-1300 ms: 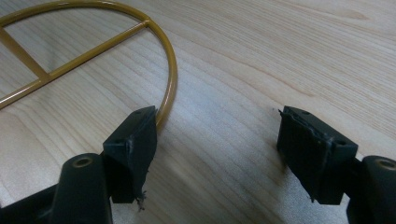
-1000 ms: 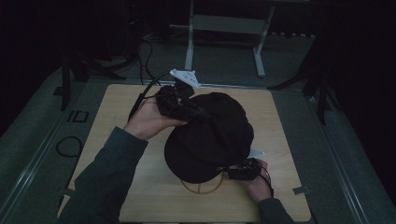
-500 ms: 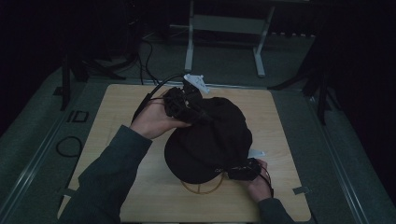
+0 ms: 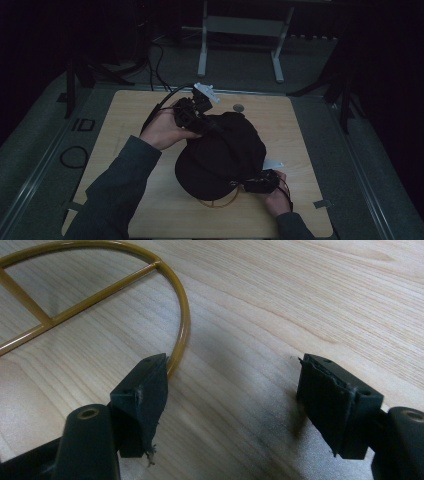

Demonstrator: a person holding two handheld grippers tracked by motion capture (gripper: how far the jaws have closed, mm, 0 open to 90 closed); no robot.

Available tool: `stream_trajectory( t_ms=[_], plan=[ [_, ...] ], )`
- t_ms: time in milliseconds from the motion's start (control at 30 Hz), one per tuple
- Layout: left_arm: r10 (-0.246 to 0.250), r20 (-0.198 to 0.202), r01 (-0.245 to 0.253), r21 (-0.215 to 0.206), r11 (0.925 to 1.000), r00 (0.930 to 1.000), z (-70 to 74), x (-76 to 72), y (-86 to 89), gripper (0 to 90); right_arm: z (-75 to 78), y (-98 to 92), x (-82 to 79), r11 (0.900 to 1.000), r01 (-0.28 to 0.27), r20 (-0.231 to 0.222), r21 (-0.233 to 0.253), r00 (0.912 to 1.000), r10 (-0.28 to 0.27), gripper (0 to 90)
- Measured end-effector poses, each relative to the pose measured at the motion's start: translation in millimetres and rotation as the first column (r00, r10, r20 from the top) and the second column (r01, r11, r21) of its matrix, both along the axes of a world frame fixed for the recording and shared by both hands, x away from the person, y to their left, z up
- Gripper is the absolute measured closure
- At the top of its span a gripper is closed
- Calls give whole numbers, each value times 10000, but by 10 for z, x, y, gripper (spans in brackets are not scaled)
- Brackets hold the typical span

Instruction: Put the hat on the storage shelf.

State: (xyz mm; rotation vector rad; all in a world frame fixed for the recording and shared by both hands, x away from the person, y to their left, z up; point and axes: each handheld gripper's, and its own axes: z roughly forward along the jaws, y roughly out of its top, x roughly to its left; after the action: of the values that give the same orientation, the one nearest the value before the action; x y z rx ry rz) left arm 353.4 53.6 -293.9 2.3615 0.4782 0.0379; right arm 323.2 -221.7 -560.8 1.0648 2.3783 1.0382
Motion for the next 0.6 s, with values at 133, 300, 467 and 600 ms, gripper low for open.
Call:
stream_trajectory(
  t_ms=[133, 300, 467, 600],
  plan=[
    [95, -144, -96, -114, 9999, 9999, -38, -2, 47, 714, 0, 1, -1, 10000, 1, -10, 14, 10000, -1, 282],
    [241, -197, -246, -267, 9993, 9995, -73, -12, 116, 618, 1, 0, -1, 10000, 13, -14, 16, 10000, -13, 282],
    [210, -189, -215, -292, 9993, 9996, -125, -45, 161, 511, 1, 1, -1, 10000, 13, -14, 17, 10000, -13, 283],
    [257, -45, -258, -432, 9987, 9997, -103, -87, 160, 418, -2, 2, 0, 10000, 56, 23, 15, 10000, -56, 283]
  ],
)
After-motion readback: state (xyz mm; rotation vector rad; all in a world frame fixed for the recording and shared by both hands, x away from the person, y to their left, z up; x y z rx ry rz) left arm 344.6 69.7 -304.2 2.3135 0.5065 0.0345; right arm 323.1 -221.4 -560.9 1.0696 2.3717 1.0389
